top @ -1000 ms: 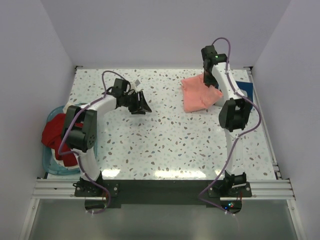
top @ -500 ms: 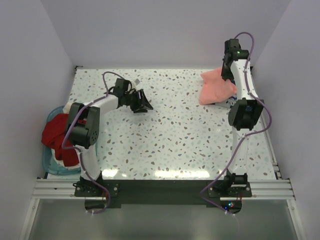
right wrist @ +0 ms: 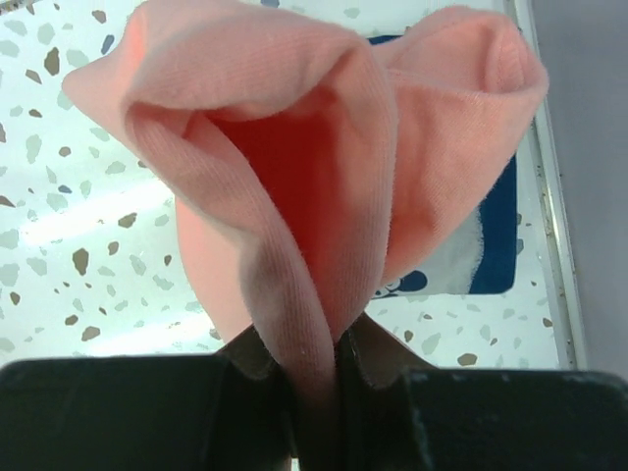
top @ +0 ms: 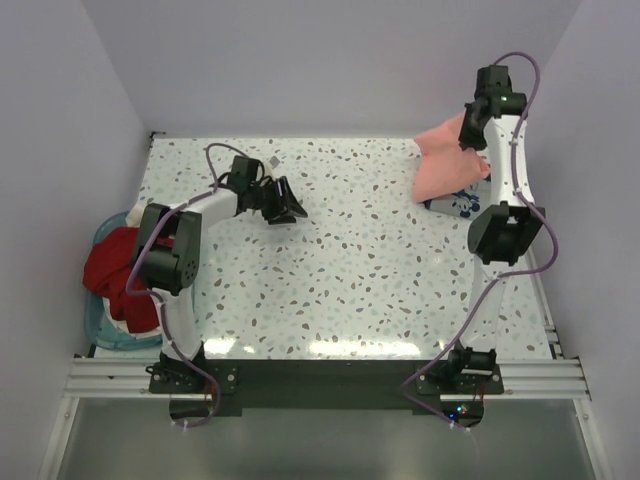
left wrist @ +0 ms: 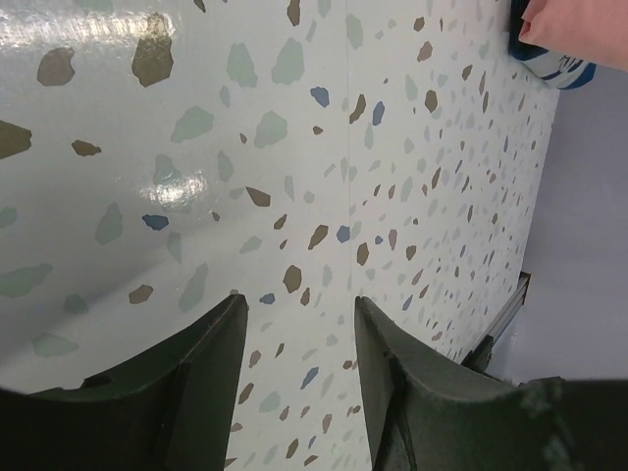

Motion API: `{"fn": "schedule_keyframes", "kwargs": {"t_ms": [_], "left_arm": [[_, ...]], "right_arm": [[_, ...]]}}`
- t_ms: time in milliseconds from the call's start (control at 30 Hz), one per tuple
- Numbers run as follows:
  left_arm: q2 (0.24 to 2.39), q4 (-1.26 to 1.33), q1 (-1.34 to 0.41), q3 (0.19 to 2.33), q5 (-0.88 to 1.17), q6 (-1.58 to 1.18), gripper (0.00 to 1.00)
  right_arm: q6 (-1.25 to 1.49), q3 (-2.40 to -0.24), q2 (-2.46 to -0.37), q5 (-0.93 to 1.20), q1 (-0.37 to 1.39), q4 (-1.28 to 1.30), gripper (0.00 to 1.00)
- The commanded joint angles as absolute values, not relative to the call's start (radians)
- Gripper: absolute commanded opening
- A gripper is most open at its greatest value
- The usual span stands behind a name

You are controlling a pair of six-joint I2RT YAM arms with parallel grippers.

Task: Fold and stack the t-shirts
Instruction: Neatly place the folded tshirt to the corner

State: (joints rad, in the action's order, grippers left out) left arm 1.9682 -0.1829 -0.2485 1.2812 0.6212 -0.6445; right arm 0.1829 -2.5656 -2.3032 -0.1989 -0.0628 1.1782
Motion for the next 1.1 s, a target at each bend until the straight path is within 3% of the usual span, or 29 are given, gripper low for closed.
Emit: {"fn": "schedule_keyframes", "kwargs": {"t_ms": [0, 400, 700, 767, 833, 867, 900, 1067], "left_arm": [[1.98, -0.15, -0.238, 1.321, 0.637, -0.655, 0.52], [1.982, -0.166, -0.238, 1.344, 0.637, -0.643, 0.52], [1.967, -0.189, -0.238, 1.371, 0.623, -0.623, 0.52], [1.96, -0.198, -0.238, 1.379, 0.618, -0.617, 0.52], [1.944, -0.204, -0.238, 1.382, 0.611, -0.603, 0.52], [1.936, -0.207, -0.238, 1.385, 0.603, -0.597, 0.52], [1.927, -0.21, -0.238, 1.385, 0.598, -0.583, 0.52], [1.845, -0.21, -0.239, 1.381, 0.555, -0.554, 0.53]], "right_arm": [[0.189, -2.594, -2.189, -0.163, -0.092, 1.175, 0.0], [0.179, -2.5, -2.29, -0.153, -0.144, 1.149, 0.0], [0.17, -2.453, -2.325, -0.334, -0.167, 1.098, 0.0], [0.175, -2.444, -2.327, -0.386, -0.172, 1.079, 0.16], [0.181, -2.424, -2.326, -0.446, -0.172, 1.068, 0.54], [0.187, -2.421, -2.322, -0.469, -0.172, 1.069, 0.87], [0.193, -2.407, -2.316, -0.48, -0.172, 1.069, 0.99], [0.206, -2.245, -2.153, -0.474, -0.169, 0.95, 0.99]]}}
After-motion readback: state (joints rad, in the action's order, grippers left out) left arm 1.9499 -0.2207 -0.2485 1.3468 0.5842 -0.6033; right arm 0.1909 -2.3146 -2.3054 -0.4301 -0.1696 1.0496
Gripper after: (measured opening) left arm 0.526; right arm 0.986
